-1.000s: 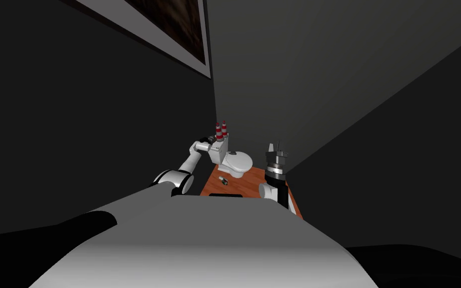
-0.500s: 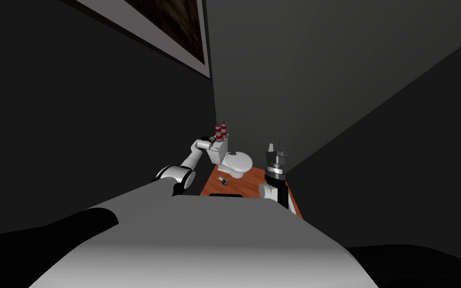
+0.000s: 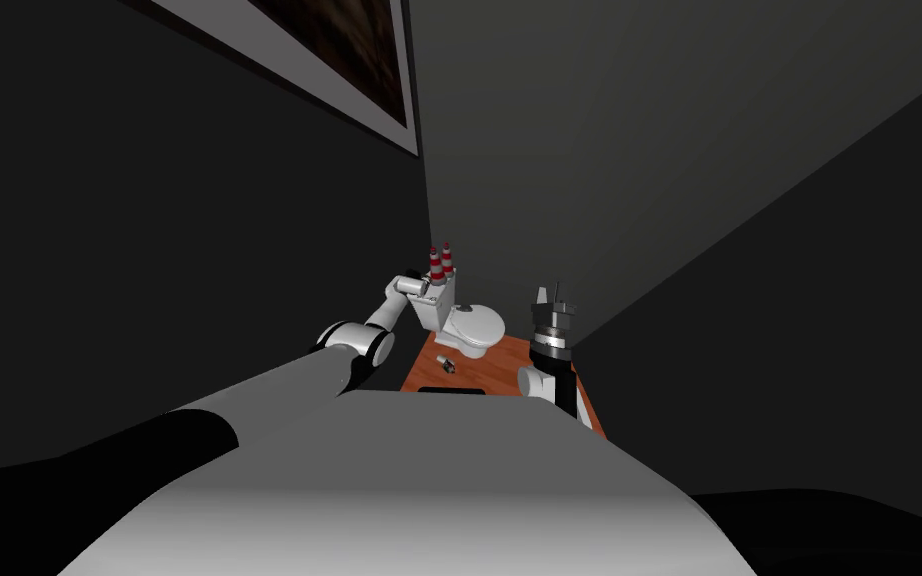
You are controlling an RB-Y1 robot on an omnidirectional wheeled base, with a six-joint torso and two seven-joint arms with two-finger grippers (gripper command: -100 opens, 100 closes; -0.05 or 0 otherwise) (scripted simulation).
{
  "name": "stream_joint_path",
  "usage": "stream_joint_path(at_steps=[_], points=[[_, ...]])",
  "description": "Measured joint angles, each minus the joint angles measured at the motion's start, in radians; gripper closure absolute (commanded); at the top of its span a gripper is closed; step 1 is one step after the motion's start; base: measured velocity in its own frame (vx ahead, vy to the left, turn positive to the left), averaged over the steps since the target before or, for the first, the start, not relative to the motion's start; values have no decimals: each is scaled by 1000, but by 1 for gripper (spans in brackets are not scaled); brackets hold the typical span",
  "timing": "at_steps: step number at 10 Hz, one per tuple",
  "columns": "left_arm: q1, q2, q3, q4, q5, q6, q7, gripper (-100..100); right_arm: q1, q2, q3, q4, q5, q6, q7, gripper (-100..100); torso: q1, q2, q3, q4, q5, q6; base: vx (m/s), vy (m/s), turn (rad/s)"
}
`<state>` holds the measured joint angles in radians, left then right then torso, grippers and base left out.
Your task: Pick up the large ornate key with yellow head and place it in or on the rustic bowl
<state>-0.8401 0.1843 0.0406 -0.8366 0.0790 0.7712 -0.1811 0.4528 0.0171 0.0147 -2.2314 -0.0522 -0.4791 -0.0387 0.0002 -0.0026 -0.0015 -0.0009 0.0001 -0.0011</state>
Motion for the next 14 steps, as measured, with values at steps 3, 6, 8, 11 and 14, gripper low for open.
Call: stream_joint_path(at_steps=[3, 6, 8, 11, 14], points=[[-39, -3, 8, 72, -2, 50, -6, -100, 0, 0, 0, 0, 0, 0, 0, 0, 0, 1, 0, 0, 0, 0, 36, 2, -12], [-79, -6, 18, 131, -2, 105, -14, -100, 0, 0, 0, 0, 0, 0, 0, 0, 0, 1, 1, 0, 0, 0, 33, 2, -6], [-110, -10, 25, 175, -5, 138, -18, -100, 0, 0, 0, 0, 0, 0, 0, 0, 0, 0, 0, 0, 0, 0, 28, 1, -5], [-136, -12, 33, 233, -6, 170, -26, -100, 0, 0, 0, 0, 0, 0, 0, 0, 0, 0, 0, 0, 0, 0, 43, -1, -8], [-186, -15, 46, 316, -9, 219, -36, -100, 0, 0, 0, 0, 0, 0, 0, 0, 1, 0, 0, 0, 0, 0, 43, 5, -6]])
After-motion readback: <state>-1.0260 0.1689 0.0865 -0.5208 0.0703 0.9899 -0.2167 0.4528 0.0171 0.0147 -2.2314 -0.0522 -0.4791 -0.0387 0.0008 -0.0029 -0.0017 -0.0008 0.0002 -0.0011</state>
